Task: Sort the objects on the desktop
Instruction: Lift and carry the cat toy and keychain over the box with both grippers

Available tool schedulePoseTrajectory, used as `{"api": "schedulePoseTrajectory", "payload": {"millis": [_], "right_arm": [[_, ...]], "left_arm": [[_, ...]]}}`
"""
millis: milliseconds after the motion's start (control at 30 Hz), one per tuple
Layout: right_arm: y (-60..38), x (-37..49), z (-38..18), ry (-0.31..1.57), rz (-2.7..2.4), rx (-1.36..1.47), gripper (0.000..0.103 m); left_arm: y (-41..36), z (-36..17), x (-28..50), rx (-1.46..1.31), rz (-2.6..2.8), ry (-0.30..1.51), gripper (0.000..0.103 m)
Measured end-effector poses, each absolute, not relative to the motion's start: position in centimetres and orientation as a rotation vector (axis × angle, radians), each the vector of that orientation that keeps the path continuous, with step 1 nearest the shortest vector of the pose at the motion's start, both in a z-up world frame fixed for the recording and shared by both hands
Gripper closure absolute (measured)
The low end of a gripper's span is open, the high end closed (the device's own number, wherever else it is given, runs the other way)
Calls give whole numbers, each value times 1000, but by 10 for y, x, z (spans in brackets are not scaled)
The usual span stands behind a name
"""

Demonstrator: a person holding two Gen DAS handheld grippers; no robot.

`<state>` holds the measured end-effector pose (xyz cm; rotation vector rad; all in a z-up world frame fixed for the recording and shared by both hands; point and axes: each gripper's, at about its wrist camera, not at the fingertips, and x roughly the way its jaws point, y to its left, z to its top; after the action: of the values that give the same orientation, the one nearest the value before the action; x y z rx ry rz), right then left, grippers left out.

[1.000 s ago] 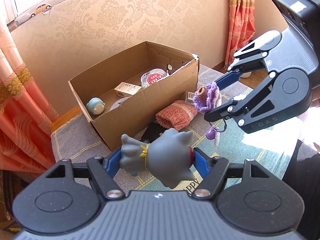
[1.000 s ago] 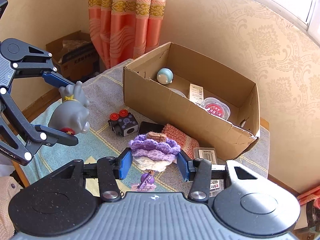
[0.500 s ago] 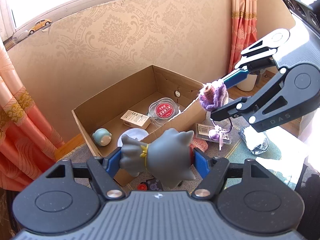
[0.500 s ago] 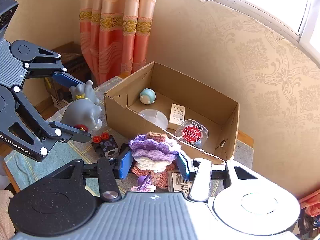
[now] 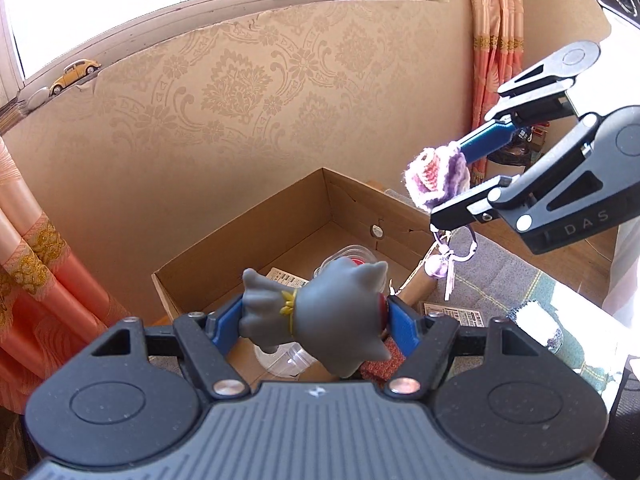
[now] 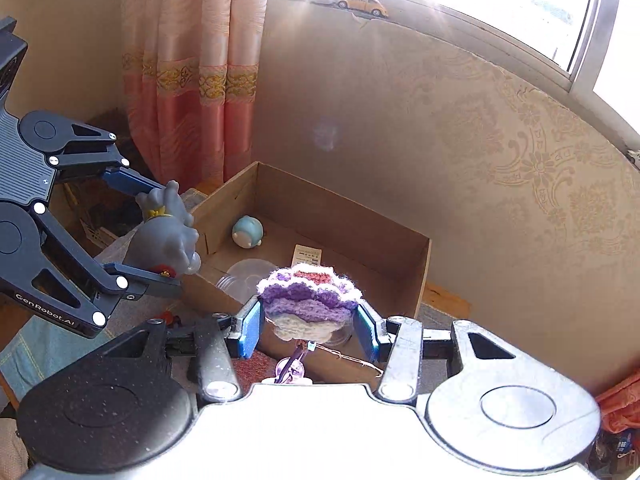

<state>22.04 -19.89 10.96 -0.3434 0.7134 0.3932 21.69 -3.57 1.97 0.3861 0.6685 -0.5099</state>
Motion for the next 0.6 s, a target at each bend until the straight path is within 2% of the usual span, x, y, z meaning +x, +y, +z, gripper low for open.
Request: {"api": "schedulePoseTrajectory", "payload": {"millis": [400,500,567,600], "right_arm": [[-206,261,131,690,351,-320,49],[-206,270,128,699,336,-339,49],[-207,273,126,706,332,-344,49],[-207,275,124,710,331,-343,49]], "left_arm": [[-40,4,270,307,-458,715,28],[-42,-3,275,302,-443,732,24],[-42,-6,275,304,-441,736,16],[-41,-7,274,303,-442,738,16]]}}
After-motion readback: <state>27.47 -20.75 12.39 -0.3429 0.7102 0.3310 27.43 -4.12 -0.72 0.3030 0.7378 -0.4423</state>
